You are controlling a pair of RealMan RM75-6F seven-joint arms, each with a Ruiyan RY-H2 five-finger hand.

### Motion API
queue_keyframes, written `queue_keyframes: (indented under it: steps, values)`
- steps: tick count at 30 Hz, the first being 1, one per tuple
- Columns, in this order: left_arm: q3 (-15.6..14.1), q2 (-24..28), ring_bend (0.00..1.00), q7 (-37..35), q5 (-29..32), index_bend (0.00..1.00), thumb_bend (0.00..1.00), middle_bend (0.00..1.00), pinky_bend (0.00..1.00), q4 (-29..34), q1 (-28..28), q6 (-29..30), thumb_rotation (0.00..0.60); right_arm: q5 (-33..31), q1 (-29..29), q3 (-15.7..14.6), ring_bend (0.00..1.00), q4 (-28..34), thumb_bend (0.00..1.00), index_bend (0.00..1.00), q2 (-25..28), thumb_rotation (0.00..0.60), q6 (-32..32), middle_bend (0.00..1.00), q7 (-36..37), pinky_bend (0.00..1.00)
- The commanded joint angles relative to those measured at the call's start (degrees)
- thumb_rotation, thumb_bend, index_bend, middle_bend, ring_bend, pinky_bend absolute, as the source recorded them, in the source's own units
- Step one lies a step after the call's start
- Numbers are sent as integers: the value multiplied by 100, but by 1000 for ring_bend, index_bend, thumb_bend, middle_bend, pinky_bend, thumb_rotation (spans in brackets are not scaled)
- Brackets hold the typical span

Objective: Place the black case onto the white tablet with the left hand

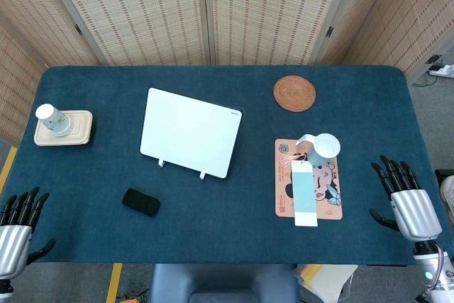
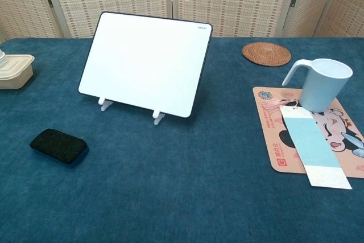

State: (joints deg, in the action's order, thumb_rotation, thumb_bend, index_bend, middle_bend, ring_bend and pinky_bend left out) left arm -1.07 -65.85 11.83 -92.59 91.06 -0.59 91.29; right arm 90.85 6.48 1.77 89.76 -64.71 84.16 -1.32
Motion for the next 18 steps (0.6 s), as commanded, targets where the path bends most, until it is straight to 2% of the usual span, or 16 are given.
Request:
queue_keyframes:
  steps: [1,7,8,9,11,13,14,15,16,18]
  values:
    - [-4,-2,0,-5,-11,0,212,0,2,-4,1,1,600,8,6,-8,0,4,229,0,-3,600,-12,0,-15,0]
    - [-22,-18,0,-9,-137,0,213,3,6,-42,48,-4,600,12,-13,-10,0,-2,230,0,10,600,29,0,19,0]
    - [-11,-45,2,-21,-202,0,213,22,20,-89,55,52,600,9,-18,-6,0,0,229,0,15,600,41,0,33,0]
    - [-4,-73,30,-23,-266,0,213,88,63,-139,58,108,600,11,-18,-3,0,0,229,0,16,600,48,0,42,0]
    - [-18,-139,177,-120,-428,0,213,320,234,-245,82,191,600,31,-12,-9,0,0,228,0,17,600,46,0,51,0]
    - [-95,-152,451,-216,-584,0,213,662,468,-317,152,109,600,45,10,-13,0,-4,228,0,8,600,15,0,36,0]
    - [-145,-140,620,-347,-675,4,213,837,604,-296,253,-38,600,36,29,-11,0,-10,228,0,0,600,-22,0,21,0]
    - [-175,-147,795,-510,-738,23,214,954,758,-283,351,-170,600,16,45,-8,0,-15,229,0,-6,600,-60,0,1,0]
    - [-191,-177,903,-685,-789,54,214,995,876,-300,455,-299,600,-8,63,-4,0,-16,230,0,-9,600,-107,0,-15,0]
    - [-217,-255,989,-957,-753,108,214,1000,980,-378,674,-689,600,-43,97,3,0,-9,229,0,-6,600,-181,0,-18,0]
